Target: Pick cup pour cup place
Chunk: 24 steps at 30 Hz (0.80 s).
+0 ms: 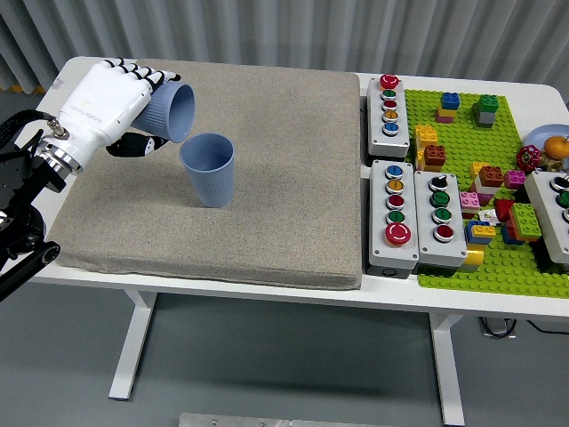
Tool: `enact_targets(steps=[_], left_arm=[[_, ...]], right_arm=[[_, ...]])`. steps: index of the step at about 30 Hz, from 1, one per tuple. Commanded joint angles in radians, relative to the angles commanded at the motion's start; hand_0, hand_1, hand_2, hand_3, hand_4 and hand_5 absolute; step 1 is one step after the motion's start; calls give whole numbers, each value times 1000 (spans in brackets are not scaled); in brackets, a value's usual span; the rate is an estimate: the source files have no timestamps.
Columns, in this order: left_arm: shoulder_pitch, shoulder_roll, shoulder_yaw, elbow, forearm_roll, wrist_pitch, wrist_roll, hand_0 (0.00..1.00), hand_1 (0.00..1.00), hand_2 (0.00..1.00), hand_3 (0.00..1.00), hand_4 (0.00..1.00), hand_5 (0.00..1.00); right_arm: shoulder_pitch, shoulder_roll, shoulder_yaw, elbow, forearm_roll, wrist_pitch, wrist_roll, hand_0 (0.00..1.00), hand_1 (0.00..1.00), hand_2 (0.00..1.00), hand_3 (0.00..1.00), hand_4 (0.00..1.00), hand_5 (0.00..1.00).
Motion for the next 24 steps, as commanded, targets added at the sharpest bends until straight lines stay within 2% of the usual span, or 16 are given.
enact_targets(steps=[5,9,13,15,17,18,19,21,24], left_arm=[[12,-6,-17,21,-162,51,-22,632,648,749,706,759,158],[14,-7,-21,21,-188,59,-26,631,646,748,705,758,151],[21,-14,-23,36,-305,92,-48,631,644,747,705,760,150],[37,-26,-27,59,-389,134,-100,631,644,747,705,760,150],[45,-33,-32,71,-474,155,-134,631,644,747,705,760,150],[58,-46,-42,84,-513,172,-173,628,640,748,703,761,154],[63,-51,-46,88,-558,179,-203,628,640,748,703,761,154],[82,-77,-69,97,-643,189,-280,628,640,748,703,761,154],[103,-112,-106,105,-766,181,-359,630,642,749,704,762,156]], right_arm=[[2,0,1,0,-1,0,-1,711,659,628,592,2,98],[3,1,2,0,0,-1,-1,711,659,628,592,2,99],[3,1,1,0,1,-1,-1,711,659,628,592,2,100],[3,1,0,0,1,-1,-1,711,659,628,592,2,100],[2,2,0,0,2,-2,-1,711,659,628,592,2,100],[2,2,0,0,2,-2,-1,711,659,628,592,2,99],[1,2,0,0,2,-2,-1,711,659,628,592,2,99],[0,3,2,0,-1,-2,-2,711,659,628,592,2,99],[-1,4,4,0,-6,-1,-3,711,659,628,592,2,100]])
